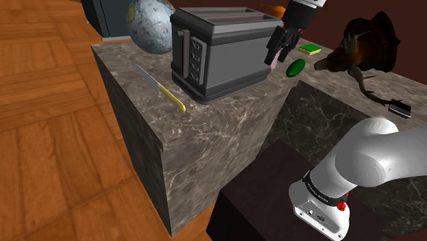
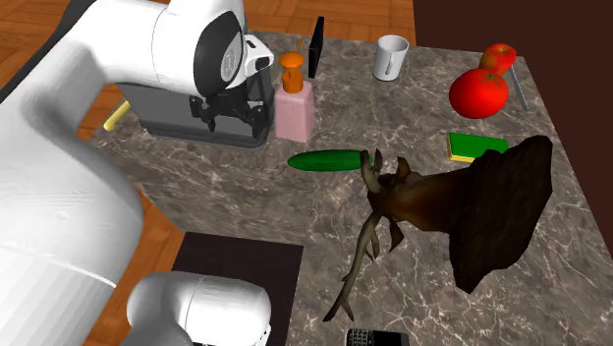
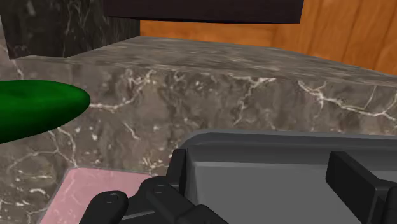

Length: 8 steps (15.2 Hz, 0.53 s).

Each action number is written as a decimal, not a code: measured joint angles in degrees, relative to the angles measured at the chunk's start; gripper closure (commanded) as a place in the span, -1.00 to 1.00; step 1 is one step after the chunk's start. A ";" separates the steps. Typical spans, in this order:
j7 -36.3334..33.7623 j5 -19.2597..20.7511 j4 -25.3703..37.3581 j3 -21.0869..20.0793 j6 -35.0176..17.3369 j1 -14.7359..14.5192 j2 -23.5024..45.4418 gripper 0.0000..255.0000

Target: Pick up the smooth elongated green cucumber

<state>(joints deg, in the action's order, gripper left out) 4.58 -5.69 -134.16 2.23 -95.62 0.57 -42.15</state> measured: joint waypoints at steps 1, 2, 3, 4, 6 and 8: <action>0.00 0.00 0.00 0.00 0.00 0.00 0.00 -1.00; -1.15 0.07 -0.04 0.04 -0.66 0.74 0.34 -1.00; -2.99 0.19 0.13 0.11 -1.63 1.89 0.72 -1.00; -5.30 0.29 0.21 0.08 -2.59 3.22 1.28 -1.00; -10.51 0.50 -0.26 -0.04 -5.25 6.14 2.45 -1.00; -15.73 1.01 -0.23 0.16 -7.52 9.30 3.73 -1.00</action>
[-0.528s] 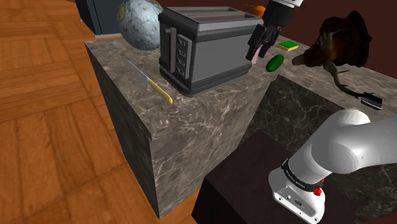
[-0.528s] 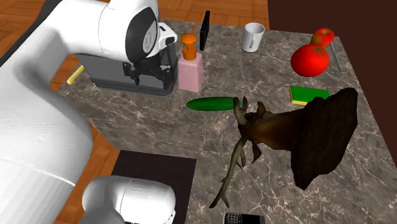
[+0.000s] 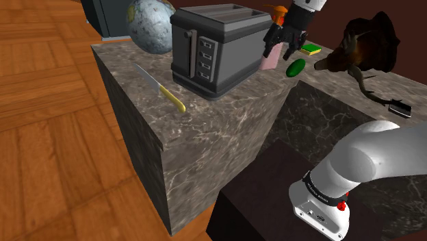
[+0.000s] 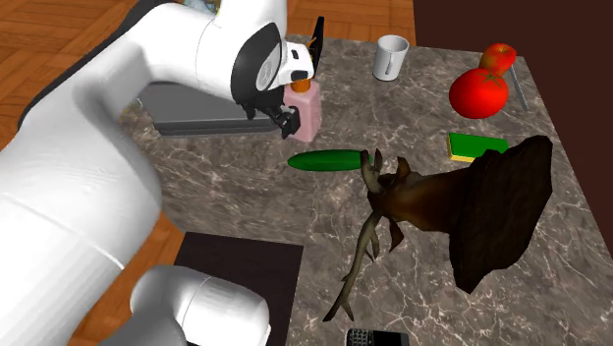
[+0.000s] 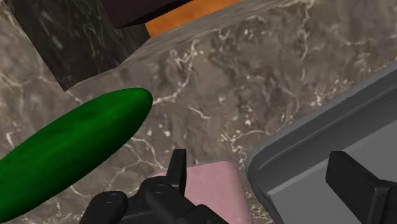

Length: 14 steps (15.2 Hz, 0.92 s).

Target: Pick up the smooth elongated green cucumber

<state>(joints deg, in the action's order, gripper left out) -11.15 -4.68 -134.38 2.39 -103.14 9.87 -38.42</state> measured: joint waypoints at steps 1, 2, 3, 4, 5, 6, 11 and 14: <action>-2.65 0.31 -0.19 0.12 -1.04 1.62 0.31 -1.00; -5.42 0.56 -0.77 0.12 -2.01 3.20 0.17 -1.00; -8.02 0.92 -1.28 0.26 -3.39 4.85 0.56 -1.00; -10.73 1.27 -1.88 0.32 -4.22 6.51 0.27 -1.00; -13.37 1.65 -2.24 0.44 -5.13 8.18 0.33 -1.00; -16.28 1.91 -2.50 0.28 -5.90 9.76 0.35 -1.00; -30.11 3.66 -5.09 -0.05 -9.13 17.93 -1.06 -1.00; -32.28 4.01 -7.50 0.01 -11.03 19.37 -1.79 -1.00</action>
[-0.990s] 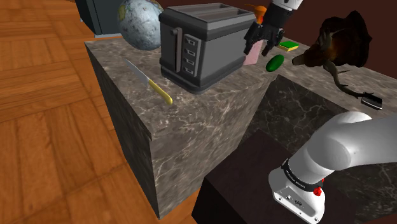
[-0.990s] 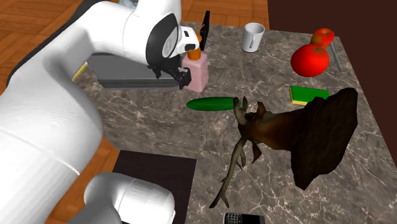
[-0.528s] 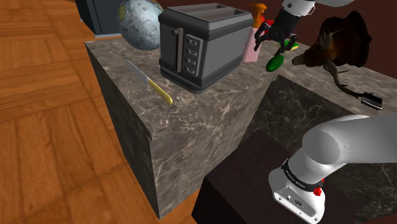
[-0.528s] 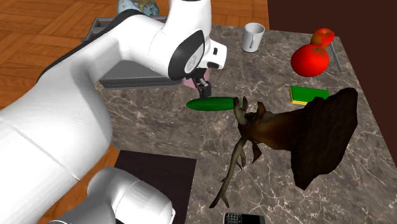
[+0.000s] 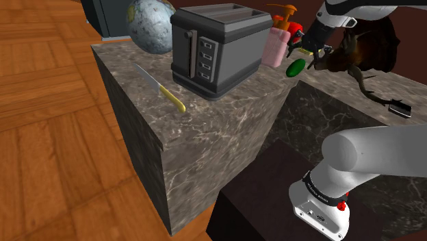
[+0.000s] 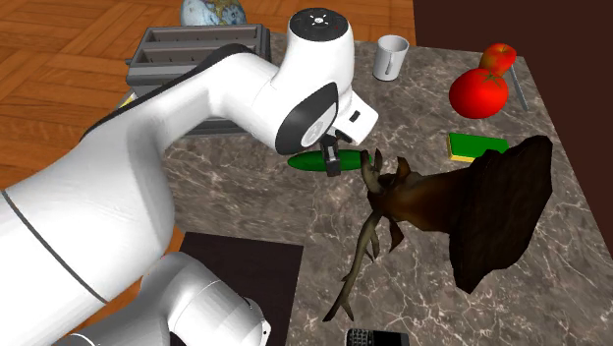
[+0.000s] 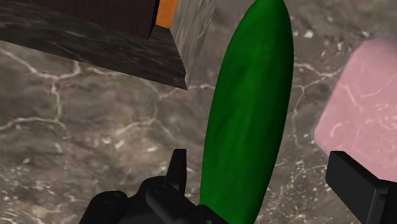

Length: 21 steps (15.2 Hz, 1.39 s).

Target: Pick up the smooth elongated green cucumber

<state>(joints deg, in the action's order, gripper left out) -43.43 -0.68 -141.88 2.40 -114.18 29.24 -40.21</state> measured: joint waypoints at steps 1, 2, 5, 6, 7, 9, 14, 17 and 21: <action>-0.11 0.04 -1.00 0.04 -0.92 0.13 -0.10 -1.00; -0.13 0.07 -1.57 0.09 -1.62 0.20 0.02 -1.00; -0.11 0.25 -2.97 -0.07 -4.14 0.17 -0.19 -1.00; -0.10 0.25 -3.38 -0.18 -4.61 0.10 -0.47 1.00; -0.22 0.16 -3.77 -0.23 -4.35 0.08 -0.58 1.00; -0.45 0.01 -4.04 -0.24 -3.88 0.09 -0.66 1.00; -0.61 -0.10 -4.00 -0.30 -3.60 0.07 -0.79 1.00; -0.32 0.01 -3.68 -0.13 -3.91 0.12 -0.16 1.00; -0.23 0.06 -1.19 0.06 -1.28 0.25 0.03 1.00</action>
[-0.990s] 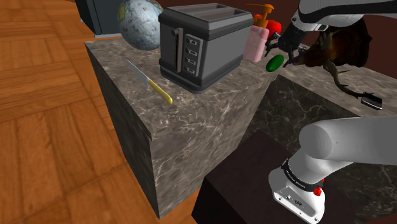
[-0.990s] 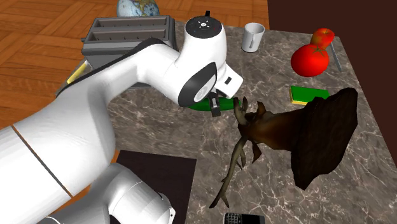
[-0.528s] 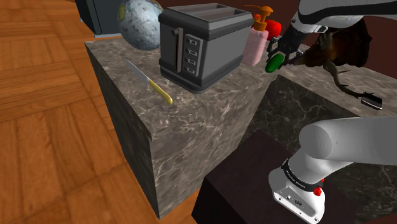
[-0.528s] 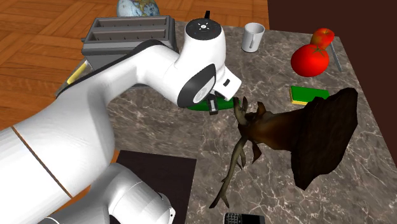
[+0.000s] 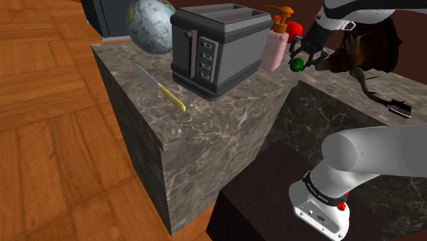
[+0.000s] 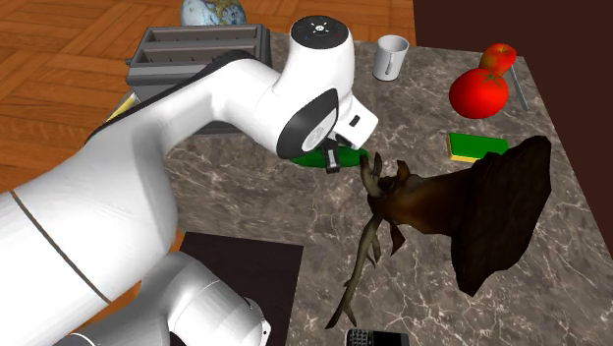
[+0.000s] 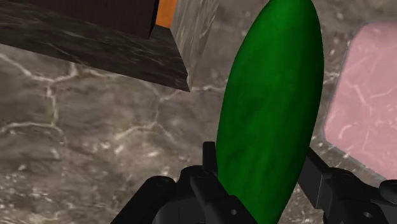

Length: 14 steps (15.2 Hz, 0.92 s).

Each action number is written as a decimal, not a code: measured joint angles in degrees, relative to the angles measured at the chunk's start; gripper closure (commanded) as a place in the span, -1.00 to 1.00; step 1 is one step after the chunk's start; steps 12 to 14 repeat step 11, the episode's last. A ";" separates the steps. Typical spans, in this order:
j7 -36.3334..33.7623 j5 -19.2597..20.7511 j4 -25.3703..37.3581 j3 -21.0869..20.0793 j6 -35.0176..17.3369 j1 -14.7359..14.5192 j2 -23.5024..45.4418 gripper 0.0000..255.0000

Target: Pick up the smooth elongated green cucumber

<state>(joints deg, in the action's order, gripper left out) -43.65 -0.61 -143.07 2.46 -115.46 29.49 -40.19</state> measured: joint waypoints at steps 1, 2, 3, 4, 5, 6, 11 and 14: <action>-0.07 -0.01 0.61 -0.05 0.61 -0.01 0.00 1.00; -0.07 0.00 1.42 -0.04 1.44 0.00 0.00 1.00; -0.18 -0.03 2.29 -0.13 2.28 -0.04 0.02 1.00; -0.18 -0.03 3.03 -0.12 2.78 -0.05 0.26 1.00; -0.24 -0.05 3.84 -0.16 3.68 -0.06 0.17 1.00; -0.20 -0.03 4.80 -0.12 4.44 -0.05 0.36 1.00; -0.27 -0.04 8.40 -0.14 7.72 -0.08 0.69 1.00; -0.27 -0.04 8.40 -0.14 7.72 -0.08 0.69 1.00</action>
